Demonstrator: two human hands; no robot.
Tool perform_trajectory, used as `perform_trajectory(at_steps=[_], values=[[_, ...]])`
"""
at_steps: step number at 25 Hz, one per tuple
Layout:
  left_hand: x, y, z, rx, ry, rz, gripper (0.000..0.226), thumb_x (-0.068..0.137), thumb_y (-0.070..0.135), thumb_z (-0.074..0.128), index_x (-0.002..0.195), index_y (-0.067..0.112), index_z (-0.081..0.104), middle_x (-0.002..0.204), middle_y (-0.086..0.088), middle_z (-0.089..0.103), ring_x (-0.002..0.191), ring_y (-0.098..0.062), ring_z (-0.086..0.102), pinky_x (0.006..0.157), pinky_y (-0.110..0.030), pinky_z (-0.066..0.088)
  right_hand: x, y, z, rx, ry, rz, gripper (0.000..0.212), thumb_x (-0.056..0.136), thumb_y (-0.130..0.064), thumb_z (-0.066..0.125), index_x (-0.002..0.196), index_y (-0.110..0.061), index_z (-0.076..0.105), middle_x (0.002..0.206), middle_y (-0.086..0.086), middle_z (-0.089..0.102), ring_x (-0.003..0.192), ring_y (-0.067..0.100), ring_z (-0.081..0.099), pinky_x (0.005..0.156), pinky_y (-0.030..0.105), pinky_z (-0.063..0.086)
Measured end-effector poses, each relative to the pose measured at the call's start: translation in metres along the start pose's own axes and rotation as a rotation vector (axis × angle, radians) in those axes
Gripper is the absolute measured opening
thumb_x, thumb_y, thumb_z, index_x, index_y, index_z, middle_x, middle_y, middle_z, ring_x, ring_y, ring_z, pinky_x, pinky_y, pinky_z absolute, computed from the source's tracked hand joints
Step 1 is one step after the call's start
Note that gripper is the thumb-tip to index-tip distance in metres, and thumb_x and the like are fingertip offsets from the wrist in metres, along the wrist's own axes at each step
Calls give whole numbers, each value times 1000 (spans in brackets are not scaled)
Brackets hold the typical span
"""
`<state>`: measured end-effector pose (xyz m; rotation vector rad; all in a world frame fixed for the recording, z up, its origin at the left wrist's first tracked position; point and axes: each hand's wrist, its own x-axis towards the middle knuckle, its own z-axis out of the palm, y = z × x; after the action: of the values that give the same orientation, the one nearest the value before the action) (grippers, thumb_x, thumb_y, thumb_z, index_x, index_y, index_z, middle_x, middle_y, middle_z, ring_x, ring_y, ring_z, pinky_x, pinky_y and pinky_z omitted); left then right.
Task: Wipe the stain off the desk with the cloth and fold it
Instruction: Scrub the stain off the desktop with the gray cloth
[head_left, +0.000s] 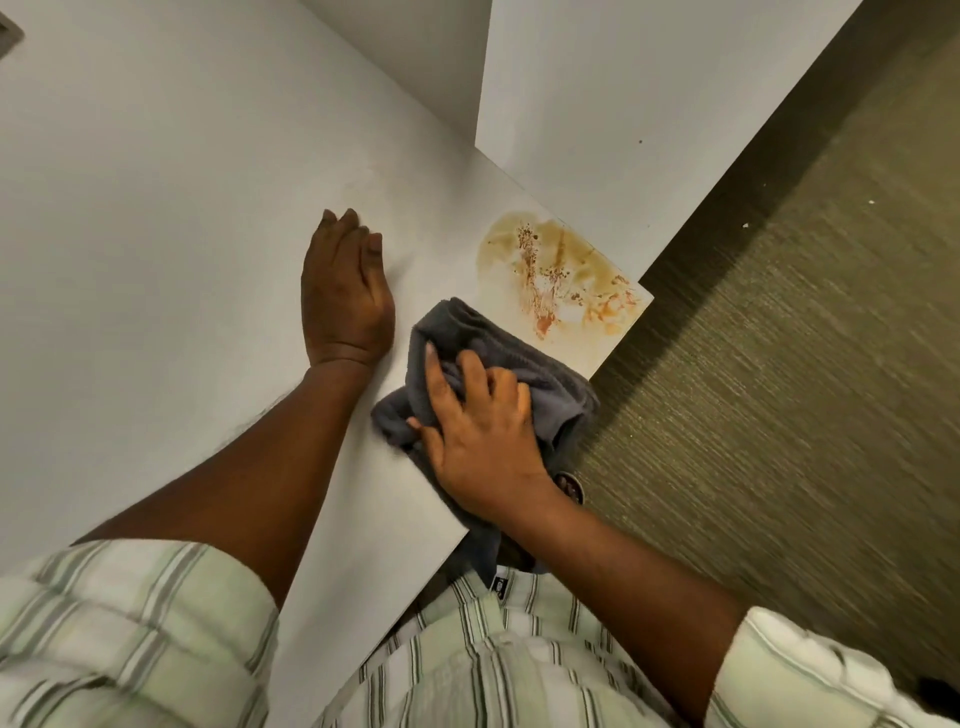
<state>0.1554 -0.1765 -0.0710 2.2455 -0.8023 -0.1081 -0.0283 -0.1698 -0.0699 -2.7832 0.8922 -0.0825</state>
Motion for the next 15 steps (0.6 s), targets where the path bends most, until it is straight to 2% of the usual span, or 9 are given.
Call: perform_trajectory(at_steps=[2, 4, 6, 8, 9, 12, 15], values=[[-1, 1, 0, -6, 5, -4, 31, 98, 16, 39, 116, -2, 57, 128, -19, 57, 129, -31, 43, 110, -36, 32, 18, 1, 1, -44, 40, -13, 72, 89, -43, 50, 152, -25, 19, 130, 14, 46, 92, 32, 47, 76, 46, 42], [0, -3, -1, -8, 4, -32, 32, 98, 16, 38, 117, -1, 57, 130, -18, 56, 130, -28, 42, 109, -30, 29, 49, 1, 2, -45, 81, 58, 71, 88, -35, 51, 151, -32, 19, 127, 14, 48, 89, 32, 46, 74, 44, 39], [-1, -4, -2, -35, 4, -54, 32, 98, 15, 38, 118, -2, 57, 131, -17, 55, 131, -27, 42, 109, -28, 29, 90, 9, -4, -6, 93, 197, 65, 86, -29, 52, 147, -36, 30, 129, 16, 49, 93, 34, 48, 76, 45, 39], [-2, -3, -2, -54, 18, -66, 32, 98, 14, 38, 119, -2, 56, 132, -18, 55, 130, -27, 43, 110, -30, 30, 116, 17, -13, 43, 129, 306, 50, 89, -33, 51, 139, -33, 45, 138, 16, 47, 101, 37, 49, 81, 47, 39], [-2, -3, -2, -59, 18, -65, 32, 98, 14, 38, 119, -2, 56, 131, -19, 55, 130, -28, 43, 110, -31, 30, 114, 16, -12, 35, 144, 301, 48, 92, -40, 48, 139, -30, 46, 142, 15, 44, 103, 37, 48, 83, 47, 38], [-1, -1, -3, -42, 17, -25, 32, 97, 14, 38, 115, -4, 58, 128, -21, 57, 128, -31, 44, 109, -35, 33, 66, -3, -2, -61, 113, 157, 63, 93, -56, 35, 146, -22, 35, 147, 10, 38, 99, 34, 46, 80, 43, 37], [-2, -1, -3, -36, 21, -29, 33, 97, 15, 38, 115, -3, 58, 128, -21, 57, 128, -31, 44, 109, -36, 33, 62, -6, 5, -109, 106, 143, 57, 96, -49, 35, 145, -21, 37, 146, 5, 43, 96, 32, 49, 76, 42, 38]])
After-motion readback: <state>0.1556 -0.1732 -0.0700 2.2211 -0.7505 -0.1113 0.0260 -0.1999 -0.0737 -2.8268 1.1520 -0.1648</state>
